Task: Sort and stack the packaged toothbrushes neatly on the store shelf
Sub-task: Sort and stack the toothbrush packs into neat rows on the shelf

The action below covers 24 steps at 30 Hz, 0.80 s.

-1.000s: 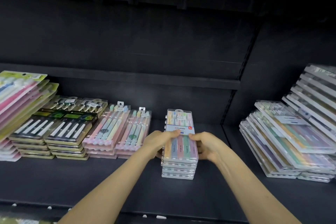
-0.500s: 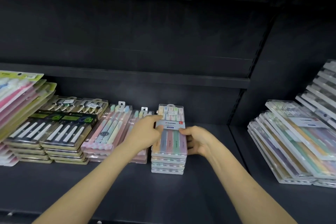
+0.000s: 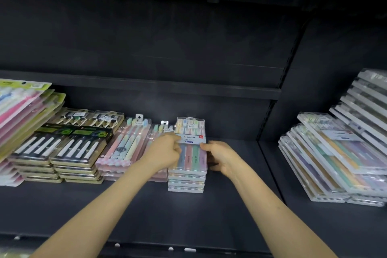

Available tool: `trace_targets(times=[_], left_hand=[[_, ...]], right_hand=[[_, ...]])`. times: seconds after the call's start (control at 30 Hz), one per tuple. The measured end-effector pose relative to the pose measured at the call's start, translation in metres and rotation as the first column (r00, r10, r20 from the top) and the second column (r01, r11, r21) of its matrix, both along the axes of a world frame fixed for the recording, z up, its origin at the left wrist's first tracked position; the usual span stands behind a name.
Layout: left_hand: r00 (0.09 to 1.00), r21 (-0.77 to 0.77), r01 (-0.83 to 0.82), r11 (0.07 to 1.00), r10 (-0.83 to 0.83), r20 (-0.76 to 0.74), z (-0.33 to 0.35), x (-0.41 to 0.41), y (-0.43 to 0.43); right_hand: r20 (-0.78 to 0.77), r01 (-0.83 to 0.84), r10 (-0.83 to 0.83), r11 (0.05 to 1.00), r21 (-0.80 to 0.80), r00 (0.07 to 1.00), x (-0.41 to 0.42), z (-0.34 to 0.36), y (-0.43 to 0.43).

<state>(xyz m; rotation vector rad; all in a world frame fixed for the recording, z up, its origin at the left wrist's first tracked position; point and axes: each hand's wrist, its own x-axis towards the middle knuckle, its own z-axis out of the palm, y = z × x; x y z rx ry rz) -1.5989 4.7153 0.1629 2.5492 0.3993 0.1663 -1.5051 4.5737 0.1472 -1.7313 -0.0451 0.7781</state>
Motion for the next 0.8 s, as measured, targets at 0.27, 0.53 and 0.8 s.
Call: trace_targets(times=[0.27, 0.53, 0.8], left_hand=[[0.955, 0.037, 0.076, 0.996, -0.083, 0.285, 0.01, 0.02, -0.067], [0.922, -0.275, 0.329, 0.903, -0.244, 0.299, 0.019, 0.079, -0.205], [0.976, -0.853, 0.091, 0.514, -0.217, -0.027, 0.021, 0.114, -0.278]], right_hand=[[0.858, 0.442, -0.127, 0.888, -0.125, 0.498, -0.035, 0.034, -0.143], [0.944, 0.778, 0.084, 0.545, -0.312, 0.32, -0.017, 0.051, -0.282], [0.715, 0.529, -0.285, 0.837, -0.14, 0.639, 0.0, 0.025, -0.289]])
